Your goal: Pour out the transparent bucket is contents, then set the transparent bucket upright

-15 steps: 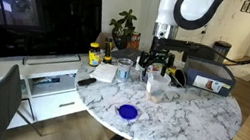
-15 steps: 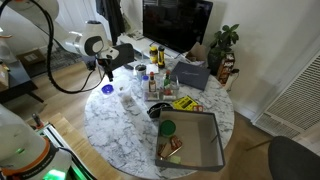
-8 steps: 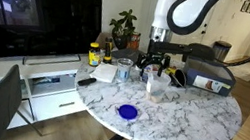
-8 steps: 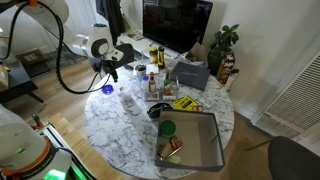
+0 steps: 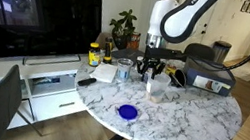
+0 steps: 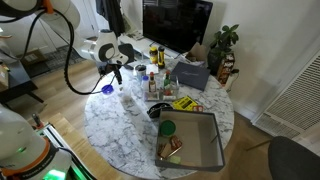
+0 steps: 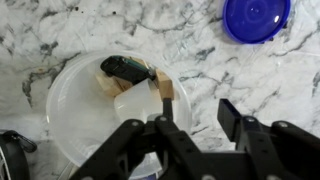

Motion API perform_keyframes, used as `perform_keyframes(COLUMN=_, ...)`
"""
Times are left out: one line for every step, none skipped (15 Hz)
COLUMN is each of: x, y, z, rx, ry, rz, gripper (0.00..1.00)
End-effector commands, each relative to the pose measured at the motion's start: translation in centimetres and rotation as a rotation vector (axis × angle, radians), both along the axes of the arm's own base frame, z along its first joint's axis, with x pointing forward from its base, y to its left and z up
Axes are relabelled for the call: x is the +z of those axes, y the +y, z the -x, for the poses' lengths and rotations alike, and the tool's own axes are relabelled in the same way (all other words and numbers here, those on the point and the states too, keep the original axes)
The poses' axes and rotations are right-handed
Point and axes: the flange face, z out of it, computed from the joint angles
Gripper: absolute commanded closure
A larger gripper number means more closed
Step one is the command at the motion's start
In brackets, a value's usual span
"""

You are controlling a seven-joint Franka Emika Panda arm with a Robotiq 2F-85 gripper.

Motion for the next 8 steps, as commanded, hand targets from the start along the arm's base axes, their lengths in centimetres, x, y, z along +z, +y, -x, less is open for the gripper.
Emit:
perform_keyframes(x=-0.7, y=-0.1, z=-0.8, rx=-0.036, ry=-0.026, rz=0.026, gripper=0.77)
perform_keyframes(x=-0.7, y=-0.1, z=-1.0, rx=-0.041, ry=-0.028, rz=0.029, gripper=0.85)
perform_keyframes(x=-0.5, y=-0.2, z=-1.1, rx=-0.048, ry=-0.03, rz=0.034, gripper=0.92)
perform_keyframes(x=-0.4, y=-0.2, z=-1.1, rx=-0.05, ry=-0.031, rz=0.036, gripper=1.0)
perform_keyframes(x=-0.2, y=-0.3, z=-1.1, rx=-0.055, ry=-0.034, rz=0.04, gripper=1.0)
perform_keyframes(x=0.0, y=-0.2, z=-1.0, rx=-0.056, ry=-0.034, rz=0.046, gripper=1.0)
perform_keyframes(x=0.4, y=-0.1, z=-0.9, rx=-0.056, ry=-0.039, rz=0.043, gripper=1.0)
perform_keyframes(x=1.3, y=0.2, z=-0.5, rx=-0.047, ry=-0.052, rz=0.0, gripper=0.99)
